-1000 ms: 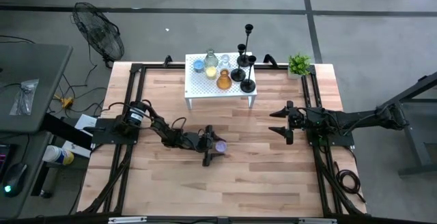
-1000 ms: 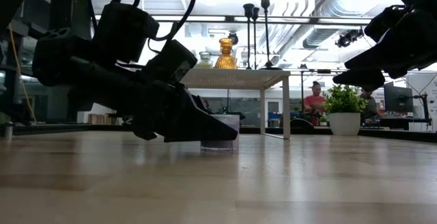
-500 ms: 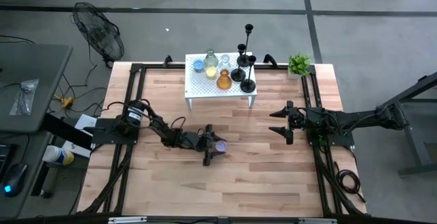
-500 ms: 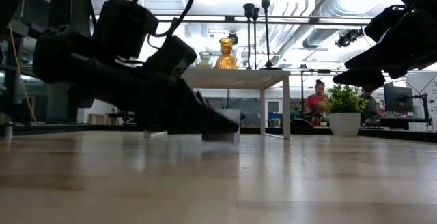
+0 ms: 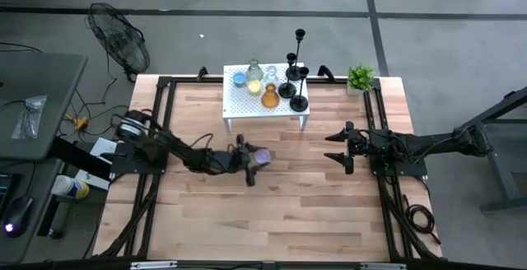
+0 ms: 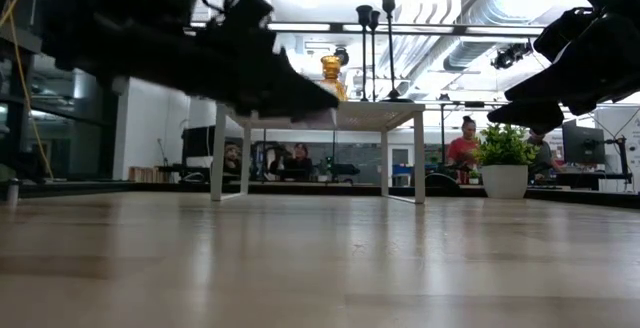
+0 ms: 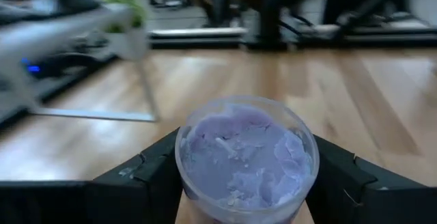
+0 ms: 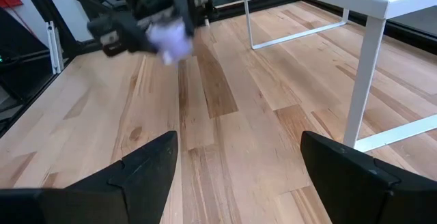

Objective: Pick & Place candle stick holders
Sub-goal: Put the violet scented candle on the shelf

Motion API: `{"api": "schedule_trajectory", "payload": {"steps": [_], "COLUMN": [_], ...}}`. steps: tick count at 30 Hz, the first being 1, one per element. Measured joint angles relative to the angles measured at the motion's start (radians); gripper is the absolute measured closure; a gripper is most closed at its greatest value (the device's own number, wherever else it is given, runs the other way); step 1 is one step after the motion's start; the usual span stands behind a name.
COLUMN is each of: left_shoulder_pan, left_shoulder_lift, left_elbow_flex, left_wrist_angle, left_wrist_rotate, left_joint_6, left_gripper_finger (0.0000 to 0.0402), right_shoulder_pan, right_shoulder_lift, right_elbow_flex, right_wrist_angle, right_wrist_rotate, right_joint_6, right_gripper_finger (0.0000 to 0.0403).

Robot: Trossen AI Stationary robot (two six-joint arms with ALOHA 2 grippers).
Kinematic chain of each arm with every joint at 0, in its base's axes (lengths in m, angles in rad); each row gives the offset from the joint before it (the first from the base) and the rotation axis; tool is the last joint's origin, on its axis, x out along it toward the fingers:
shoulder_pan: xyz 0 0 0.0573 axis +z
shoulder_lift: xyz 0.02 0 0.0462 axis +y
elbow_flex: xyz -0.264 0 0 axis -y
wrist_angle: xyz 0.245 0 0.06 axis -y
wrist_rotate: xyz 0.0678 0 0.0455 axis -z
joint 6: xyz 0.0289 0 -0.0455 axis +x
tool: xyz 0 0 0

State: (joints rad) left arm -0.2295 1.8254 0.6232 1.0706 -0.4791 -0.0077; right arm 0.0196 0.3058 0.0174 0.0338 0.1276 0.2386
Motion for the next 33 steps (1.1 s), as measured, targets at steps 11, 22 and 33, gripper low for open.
{"api": "schedule_trajectory", "payload": {"steps": [11, 22, 33], "left_shoulder_pan": [0.011, 0.136, 0.276], "left_shoulder_lift": [-0.25, -0.32, -0.32], "left_elbow_flex": [-0.005, -0.002, -0.002], "left_wrist_angle": [-0.189, -0.236, -0.236], "left_wrist_rotate": [-0.304, -0.466, -0.462], "left_joint_6": [0.011, 0.011, 0.011], "left_gripper_finger": [0.0171, 0.0171, 0.0172], "right_shoulder_pan": [0.0, 0.0, 0.0], "right_shoulder_lift": [0.0, 0.001, 0.001], "right_elbow_flex": [0.0, 0.0, 0.0], "right_wrist_angle": [0.0, 0.0, 0.0], "right_wrist_rotate": [0.0, 0.0, 0.0], "right_joint_6": [0.0, 0.0, 0.0], "right_gripper_finger": [0.01, 0.01, 0.01]}}
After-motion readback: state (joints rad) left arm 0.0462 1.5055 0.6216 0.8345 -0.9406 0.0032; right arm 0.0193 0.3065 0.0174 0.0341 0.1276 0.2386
